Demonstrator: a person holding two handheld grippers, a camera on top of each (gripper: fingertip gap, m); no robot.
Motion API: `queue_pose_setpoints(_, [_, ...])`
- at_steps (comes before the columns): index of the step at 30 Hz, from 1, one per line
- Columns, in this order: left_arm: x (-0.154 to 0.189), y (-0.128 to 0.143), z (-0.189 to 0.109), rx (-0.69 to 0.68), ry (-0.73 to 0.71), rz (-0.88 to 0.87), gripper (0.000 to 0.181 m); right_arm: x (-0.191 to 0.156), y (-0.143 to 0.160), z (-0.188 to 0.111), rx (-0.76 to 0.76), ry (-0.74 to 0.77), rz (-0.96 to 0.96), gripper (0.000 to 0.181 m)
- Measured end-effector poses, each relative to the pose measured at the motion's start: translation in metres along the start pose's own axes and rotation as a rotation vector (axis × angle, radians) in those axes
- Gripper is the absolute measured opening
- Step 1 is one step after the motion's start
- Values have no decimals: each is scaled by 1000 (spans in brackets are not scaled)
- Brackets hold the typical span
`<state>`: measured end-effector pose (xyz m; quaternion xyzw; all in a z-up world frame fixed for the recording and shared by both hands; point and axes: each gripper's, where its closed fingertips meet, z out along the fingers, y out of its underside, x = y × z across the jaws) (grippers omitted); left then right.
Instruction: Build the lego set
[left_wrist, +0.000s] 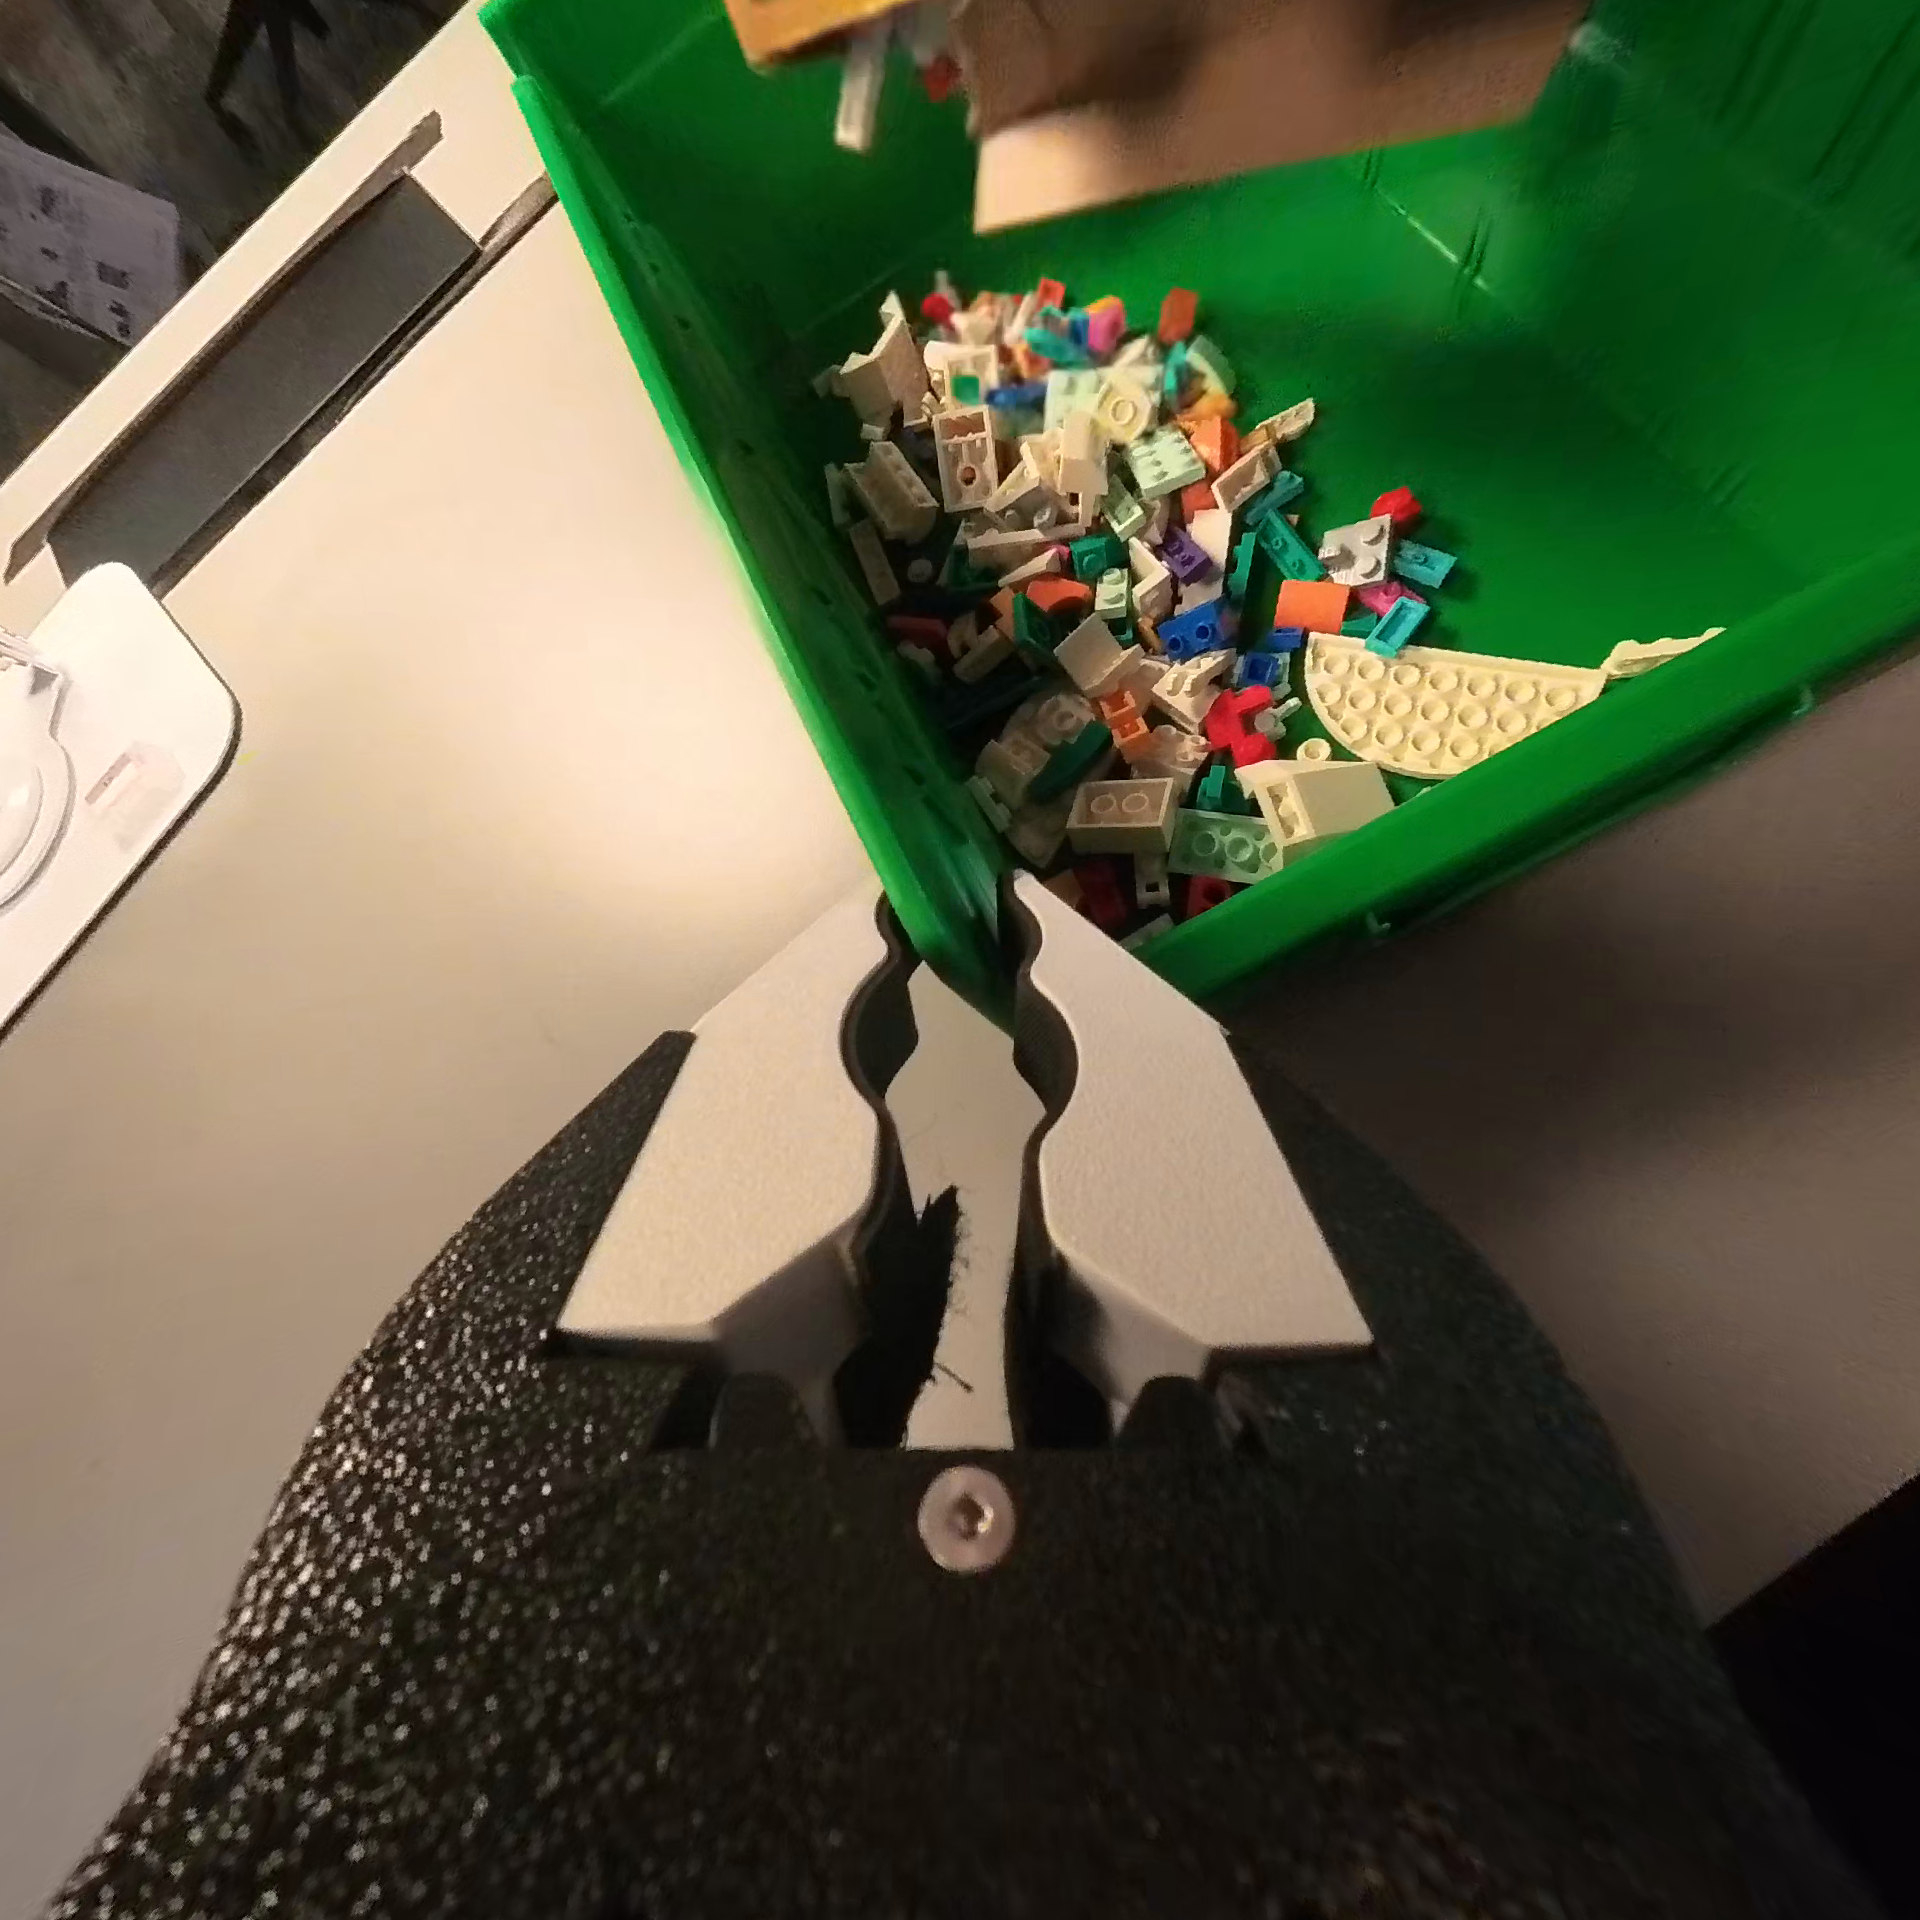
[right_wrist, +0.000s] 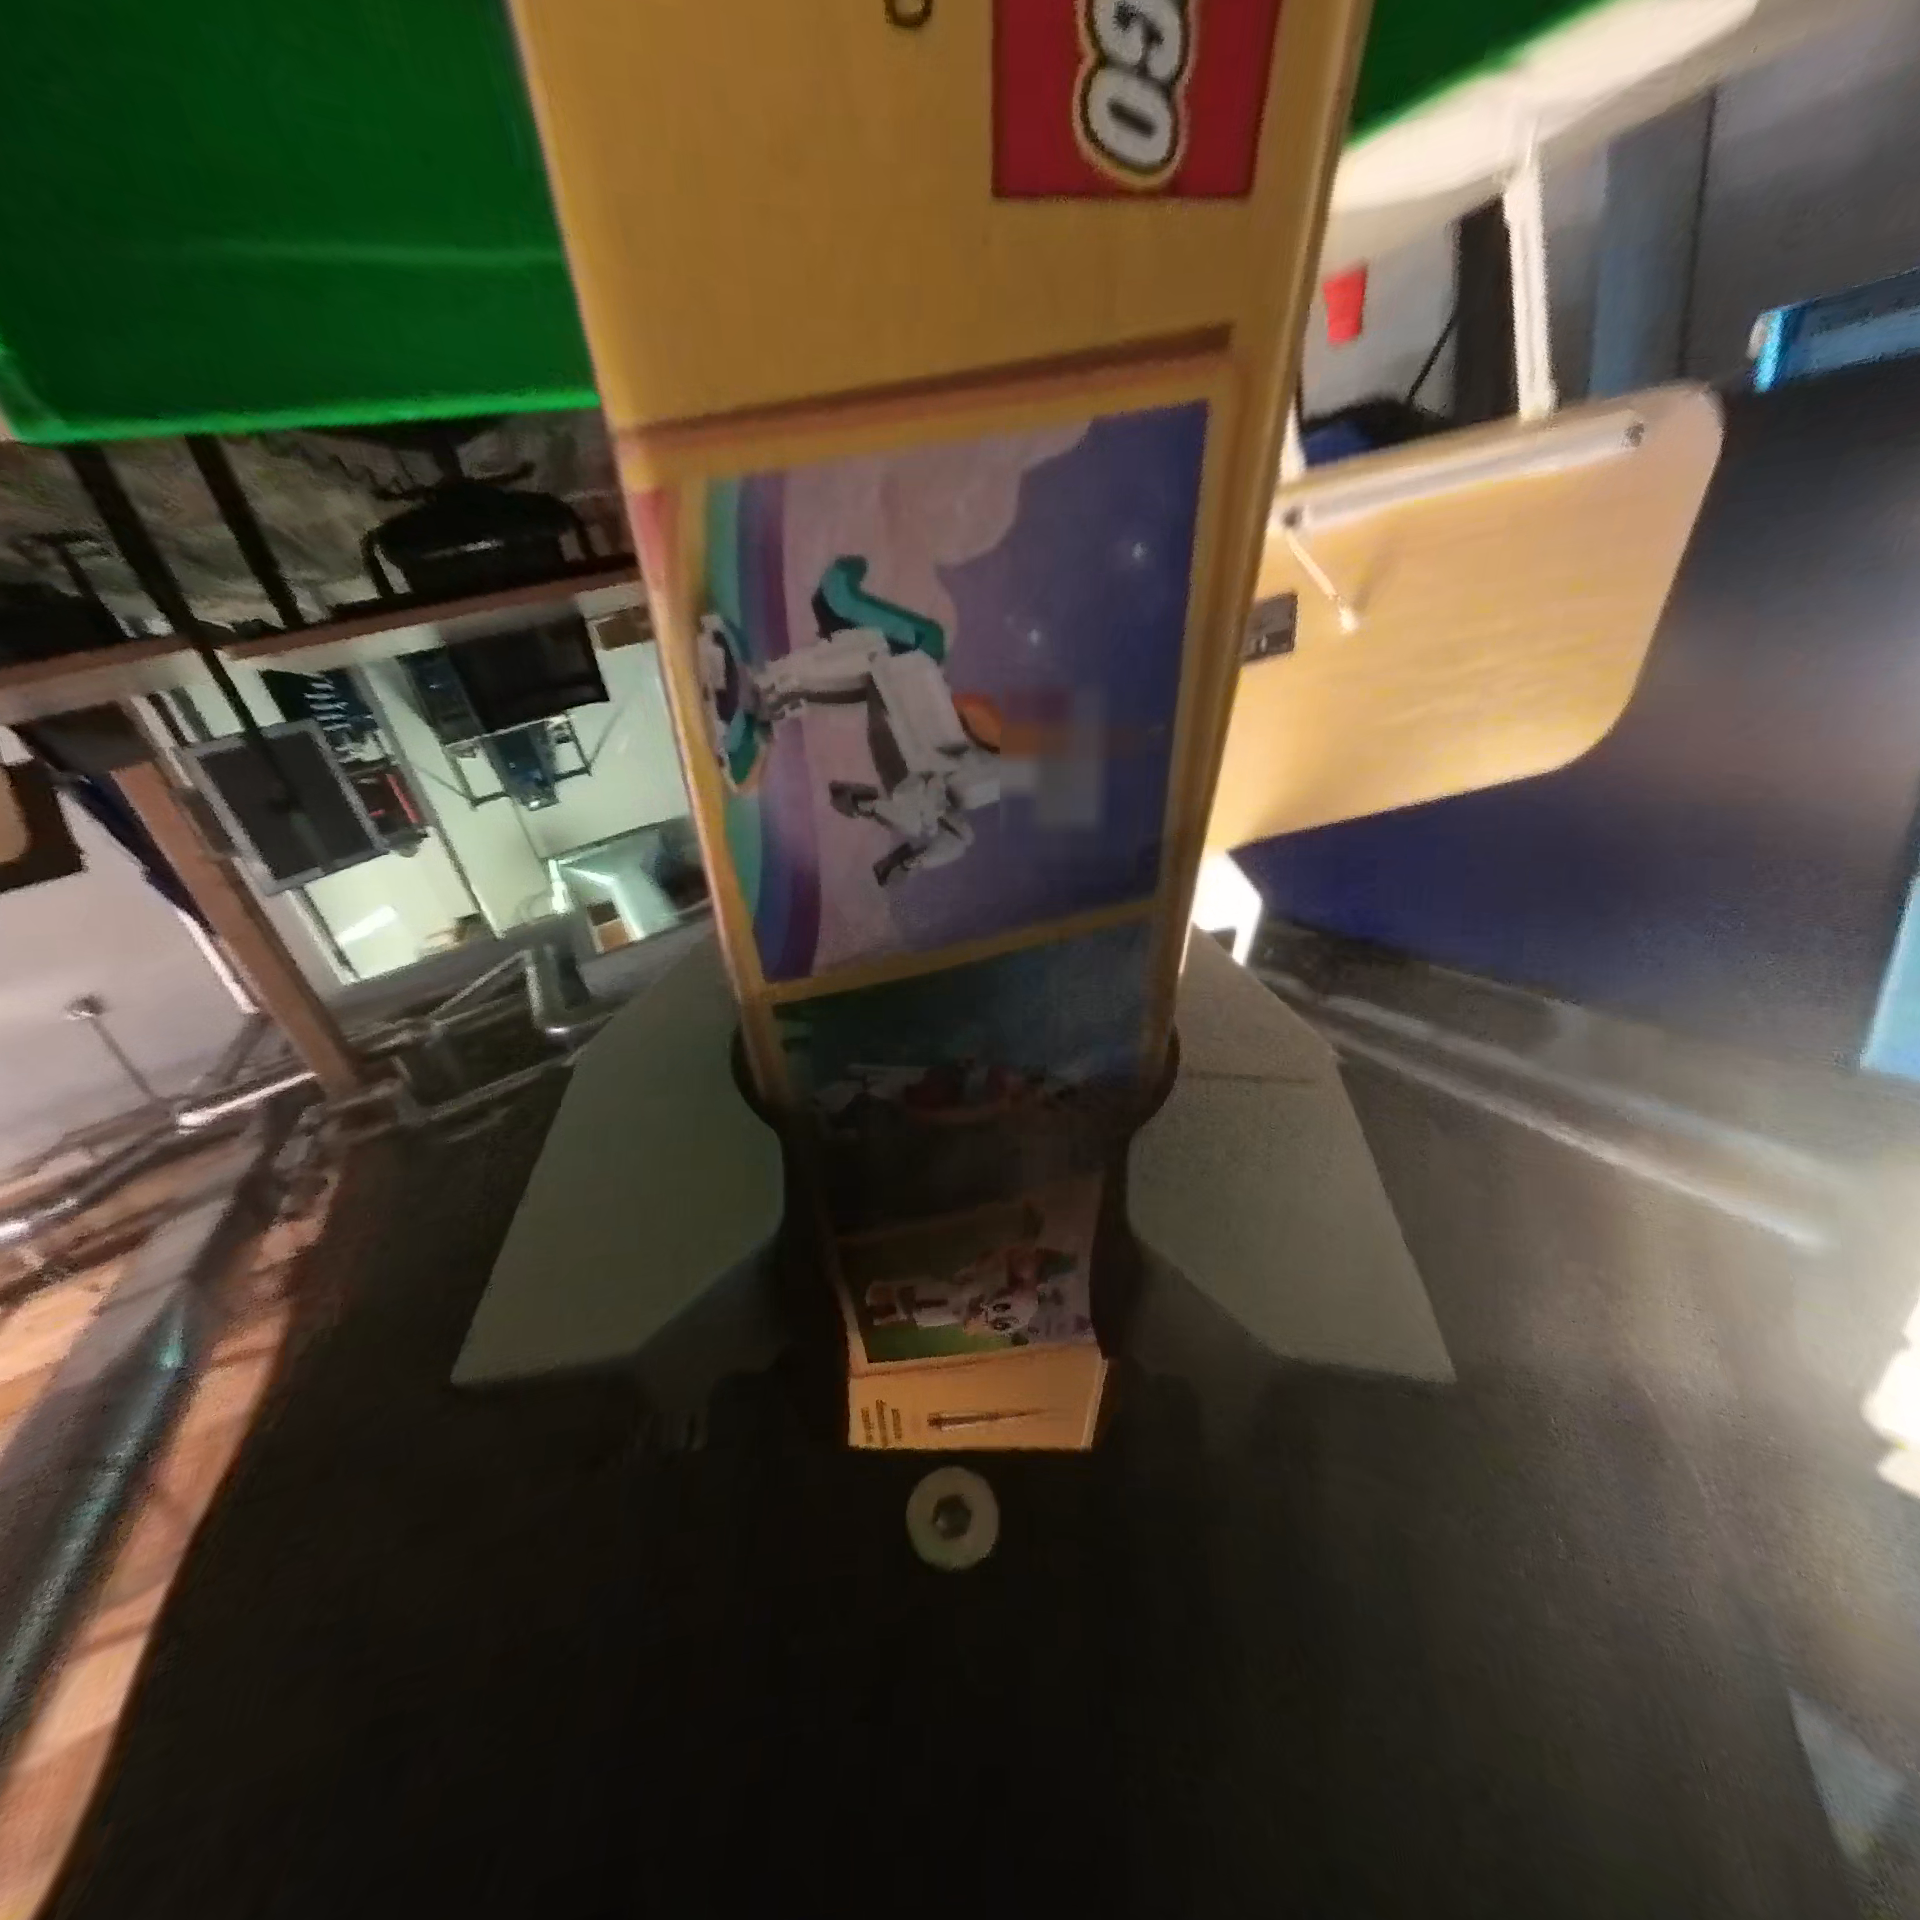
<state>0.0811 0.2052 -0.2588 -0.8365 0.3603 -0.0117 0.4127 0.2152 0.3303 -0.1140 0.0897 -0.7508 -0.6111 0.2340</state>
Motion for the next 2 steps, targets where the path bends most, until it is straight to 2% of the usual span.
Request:
queue_pose_setpoints(1, [0,0,0,2,1,-2,10,0,2,1,-3,-8,28,61])
queue_pose_setpoints(2, [0,0,0,3,2,-3,10,0,0,1,9,-9,18,61])
